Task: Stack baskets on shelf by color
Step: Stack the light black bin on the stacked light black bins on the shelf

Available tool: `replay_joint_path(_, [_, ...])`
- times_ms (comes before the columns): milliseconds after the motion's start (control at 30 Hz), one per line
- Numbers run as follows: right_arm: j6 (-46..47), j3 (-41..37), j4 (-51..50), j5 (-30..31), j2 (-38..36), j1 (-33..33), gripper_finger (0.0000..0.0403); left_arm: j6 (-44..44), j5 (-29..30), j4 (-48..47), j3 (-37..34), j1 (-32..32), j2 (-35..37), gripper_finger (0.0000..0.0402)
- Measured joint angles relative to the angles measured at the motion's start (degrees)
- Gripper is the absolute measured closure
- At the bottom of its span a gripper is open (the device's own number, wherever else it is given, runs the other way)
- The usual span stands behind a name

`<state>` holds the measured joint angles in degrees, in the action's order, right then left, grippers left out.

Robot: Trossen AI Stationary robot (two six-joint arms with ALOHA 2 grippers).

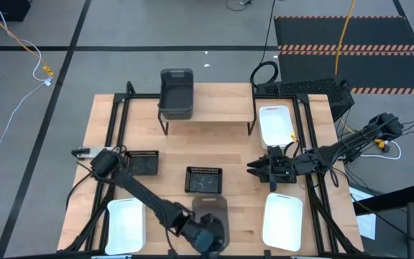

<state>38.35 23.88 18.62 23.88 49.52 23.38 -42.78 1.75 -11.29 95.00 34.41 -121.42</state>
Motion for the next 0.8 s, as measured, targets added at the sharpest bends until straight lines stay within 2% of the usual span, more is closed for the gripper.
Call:
replay_joint_path(133, [-0.14, 0.0, 0.22, -0.09, 0.0, 0.0, 0.028, -5.51, -1.35, -2.17, -0.03, -1.46, 8.02, 0.0392])
replay_joint_path(300, [-1.15, 0.0, 0.21, 0.11, 0.0, 0.0, 0.028, -2.72, -0.18, -9.36, 0.05, -4.28, 23.36, 0.0393])
replay_joint_path(400, [-1.3, 0.0, 0.2, 0.61, 0.0, -0.04, 0.028, 3.09, 2.53, -14.2, 0.09, -6.67, 32.27, 0.0396])
replay_joint_path(533, [-1.66, 0.0, -0.04, 4.19, 0.0, -0.15, 0.028, 12.75, 6.17, -19.67, 0.09, -12.11, 42.61, 0.0396])
replay_joint_path(667, [-2.18, 0.0, -0.07, 7.7, 0.0, -1.08, 0.028, 23.78, 8.22, -24.58, 0.06, -19.7, 49.53, 0.0398])
replay_joint_path(800, [-1.73, 0.0, -0.07, 8.02, 0.0, -3.35, 0.028, 36.15, 8.26, -28.34, 0.05, -29.04, 54.22, 0.0398])
